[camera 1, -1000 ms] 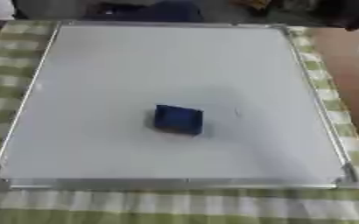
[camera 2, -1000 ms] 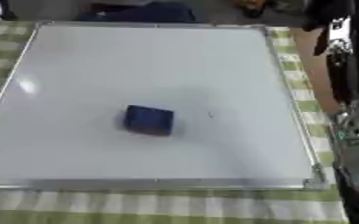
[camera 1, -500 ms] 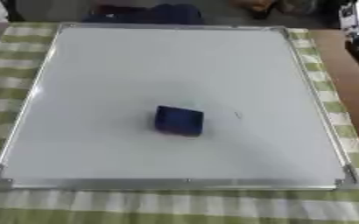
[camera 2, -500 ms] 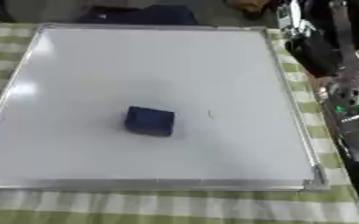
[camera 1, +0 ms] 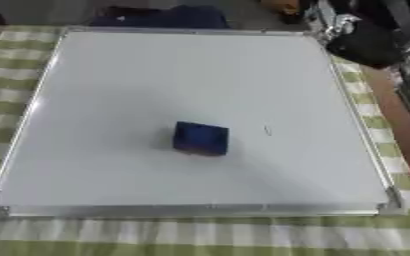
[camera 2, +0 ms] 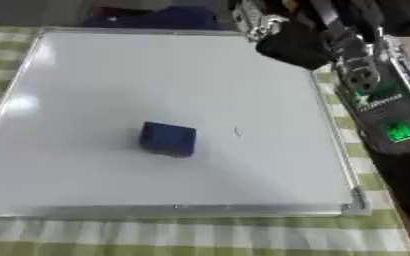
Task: Wipe the whiteboard clean with a brush.
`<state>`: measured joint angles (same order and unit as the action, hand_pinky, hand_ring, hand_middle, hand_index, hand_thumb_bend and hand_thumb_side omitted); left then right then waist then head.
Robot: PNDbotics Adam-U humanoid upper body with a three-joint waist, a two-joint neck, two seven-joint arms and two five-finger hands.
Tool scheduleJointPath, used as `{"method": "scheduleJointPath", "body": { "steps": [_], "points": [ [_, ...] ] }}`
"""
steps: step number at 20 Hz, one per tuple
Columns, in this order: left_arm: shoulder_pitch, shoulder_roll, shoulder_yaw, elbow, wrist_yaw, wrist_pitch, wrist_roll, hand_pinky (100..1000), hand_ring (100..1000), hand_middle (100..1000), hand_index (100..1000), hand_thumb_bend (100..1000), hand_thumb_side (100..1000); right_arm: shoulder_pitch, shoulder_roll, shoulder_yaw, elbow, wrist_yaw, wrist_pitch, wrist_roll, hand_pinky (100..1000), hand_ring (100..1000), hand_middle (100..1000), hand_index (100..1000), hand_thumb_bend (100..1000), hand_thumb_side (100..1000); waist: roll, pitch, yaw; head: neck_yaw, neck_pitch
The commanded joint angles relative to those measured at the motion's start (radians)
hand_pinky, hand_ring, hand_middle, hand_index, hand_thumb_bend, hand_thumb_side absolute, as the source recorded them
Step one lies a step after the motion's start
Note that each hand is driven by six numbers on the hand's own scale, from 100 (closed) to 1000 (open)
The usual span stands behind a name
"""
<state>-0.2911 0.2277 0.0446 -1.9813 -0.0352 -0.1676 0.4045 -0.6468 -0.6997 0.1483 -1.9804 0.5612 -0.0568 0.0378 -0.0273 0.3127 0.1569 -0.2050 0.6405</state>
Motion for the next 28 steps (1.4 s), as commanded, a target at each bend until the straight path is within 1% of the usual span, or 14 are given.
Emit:
{"method": "scheduleJointPath", "body": {
  "steps": [1, 5, 6, 7, 10, 12, 13, 14, 15, 19, 21, 26, 27, 28],
  "points": [
    [-0.008, 0.012, -0.003, -0.019, 0.006, -0.001, -0.007, 636, 767, 755, 811, 244, 1000, -0.047, -0.015, 0.042, -0.020, 0.054, 0.017, 0.048, 668, 674, 645, 100, 100, 933, 0.001, -0.023, 0.001, -0.005, 0.002],
    [-0.008, 0.011, -0.004, -0.019, 0.008, -0.001, -0.009, 636, 767, 755, 812, 243, 1000, -0.076, 0.022, 0.102, -0.020, 0.112, 0.030, 0.106, 674, 693, 660, 100, 100, 990, -0.001, -0.024, 0.003, -0.008, 0.001],
    [-0.008, 0.011, -0.005, -0.019, 0.008, -0.001, -0.009, 636, 768, 755, 812, 243, 1000, -0.079, 0.030, 0.120, -0.020, 0.126, 0.034, 0.120, 679, 703, 659, 100, 277, 906, -0.001, -0.024, 0.004, -0.009, 0.002],
    [-0.009, 0.010, -0.005, -0.019, 0.009, -0.001, -0.010, 636, 768, 755, 812, 243, 1000, -0.080, 0.037, 0.137, -0.020, 0.139, 0.037, 0.133, 679, 705, 667, 100, 100, 998, -0.002, -0.024, 0.004, -0.010, 0.001],
    [-0.009, 0.010, -0.006, -0.019, 0.010, 0.000, -0.012, 636, 768, 755, 812, 242, 1000, -0.082, 0.064, 0.185, -0.020, 0.180, 0.057, 0.174, 687, 717, 671, 100, 121, 983, -0.004, -0.023, 0.005, -0.010, 0.001],
    [-0.009, 0.009, -0.007, -0.019, 0.010, 0.000, -0.013, 636, 768, 755, 812, 242, 1000, -0.082, 0.083, 0.213, -0.020, 0.208, 0.064, 0.202, 694, 726, 681, 100, 152, 958, -0.005, -0.022, 0.006, -0.011, 0.000],
    [-0.010, 0.009, -0.007, -0.019, 0.011, 0.000, -0.014, 636, 768, 755, 812, 243, 1000, -0.081, 0.092, 0.228, -0.020, 0.222, 0.063, 0.216, 702, 733, 681, 100, 248, 850, -0.005, -0.022, 0.007, -0.012, 0.000],
    [-0.010, 0.009, -0.008, -0.019, 0.011, 0.000, -0.014, 636, 768, 755, 812, 242, 1000, -0.079, 0.100, 0.242, -0.020, 0.237, 0.057, 0.231, 703, 734, 681, 100, 257, 839, -0.006, -0.022, 0.007, -0.012, 0.000],
    [-0.010, 0.008, -0.008, -0.019, 0.011, 0.000, -0.014, 636, 768, 755, 812, 243, 1000, -0.076, 0.107, 0.254, -0.019, 0.252, 0.051, 0.246, 707, 738, 683, 100, 309, 775, -0.006, -0.021, 0.008, -0.012, 0.000],
    [-0.011, 0.008, -0.009, -0.019, 0.012, 0.001, -0.016, 635, 768, 755, 812, 242, 1000, -0.069, 0.132, 0.294, -0.003, 0.306, 0.012, 0.305, 727, 762, 706, 100, 393, 687, -0.008, -0.020, 0.009, -0.012, 0.002],
    [-0.011, 0.009, -0.009, -0.019, 0.012, 0.001, -0.016, 635, 768, 755, 812, 243, 1000, -0.072, 0.138, 0.306, 0.009, 0.318, -0.006, 0.335, 729, 766, 709, 100, 398, 682, -0.009, -0.019, 0.009, -0.012, 0.002],
    [-0.011, 0.009, -0.010, -0.019, 0.013, 0.001, -0.017, 635, 769, 755, 812, 243, 1000, -0.074, 0.138, 0.331, 0.036, 0.337, -0.029, 0.413, 752, 818, 772, 100, 455, 670, -0.012, -0.019, 0.011, -0.010, 0.003],
    [-0.011, 0.009, -0.011, -0.019, 0.014, 0.001, -0.017, 635, 769, 755, 812, 243, 1000, -0.075, 0.140, 0.331, 0.035, 0.338, -0.032, 0.447, 747, 811, 765, 100, 455, 673, -0.013, -0.019, 0.011, -0.009, 0.004],
    [-0.010, 0.010, -0.011, -0.019, 0.014, 0.001, -0.018, 635, 769, 755, 812, 244, 1000, -0.079, 0.143, 0.320, 0.017, 0.331, -0.029, 0.527, 746, 813, 767, 100, 453, 674, -0.012, -0.019, 0.010, -0.008, 0.005]
  ]
}}
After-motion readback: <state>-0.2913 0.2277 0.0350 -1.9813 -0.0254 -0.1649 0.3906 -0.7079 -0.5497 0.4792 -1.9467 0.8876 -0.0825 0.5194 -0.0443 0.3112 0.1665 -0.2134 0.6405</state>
